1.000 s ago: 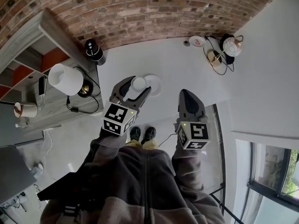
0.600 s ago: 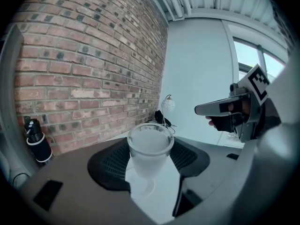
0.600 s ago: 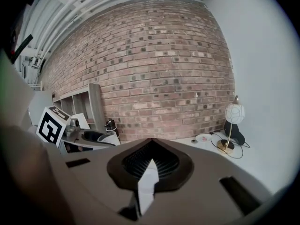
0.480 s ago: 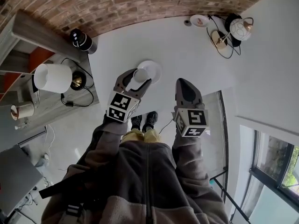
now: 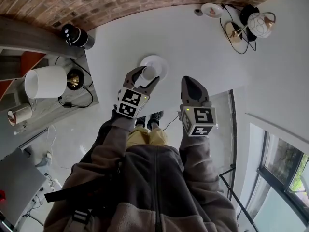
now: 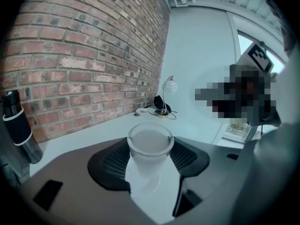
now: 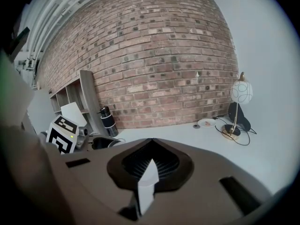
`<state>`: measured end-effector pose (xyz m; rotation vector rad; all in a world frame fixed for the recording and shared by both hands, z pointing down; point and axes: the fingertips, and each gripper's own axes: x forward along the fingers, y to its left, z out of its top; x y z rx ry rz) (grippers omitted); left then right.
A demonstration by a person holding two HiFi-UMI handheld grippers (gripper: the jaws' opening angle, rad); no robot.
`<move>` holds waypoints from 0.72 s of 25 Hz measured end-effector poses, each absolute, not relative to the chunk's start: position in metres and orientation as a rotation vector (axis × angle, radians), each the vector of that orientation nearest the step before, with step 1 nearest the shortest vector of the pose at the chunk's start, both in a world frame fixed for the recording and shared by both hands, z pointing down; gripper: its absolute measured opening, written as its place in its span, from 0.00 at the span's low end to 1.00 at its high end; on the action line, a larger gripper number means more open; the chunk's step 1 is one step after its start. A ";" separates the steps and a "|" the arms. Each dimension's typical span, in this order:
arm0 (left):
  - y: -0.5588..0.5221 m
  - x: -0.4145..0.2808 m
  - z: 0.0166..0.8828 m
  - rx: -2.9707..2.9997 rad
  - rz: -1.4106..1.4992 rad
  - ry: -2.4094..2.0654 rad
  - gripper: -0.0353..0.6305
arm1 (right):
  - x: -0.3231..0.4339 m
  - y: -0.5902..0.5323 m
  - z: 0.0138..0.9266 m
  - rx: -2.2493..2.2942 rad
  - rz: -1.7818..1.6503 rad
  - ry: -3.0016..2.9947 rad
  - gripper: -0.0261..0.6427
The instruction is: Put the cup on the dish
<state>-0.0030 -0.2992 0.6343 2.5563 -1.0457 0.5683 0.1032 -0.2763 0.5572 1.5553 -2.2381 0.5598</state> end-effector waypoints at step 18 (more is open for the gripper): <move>-0.327 0.009 0.733 2.494 0.719 -1.060 0.46 | 0.102 -0.287 0.630 1.451 0.694 -2.176 0.04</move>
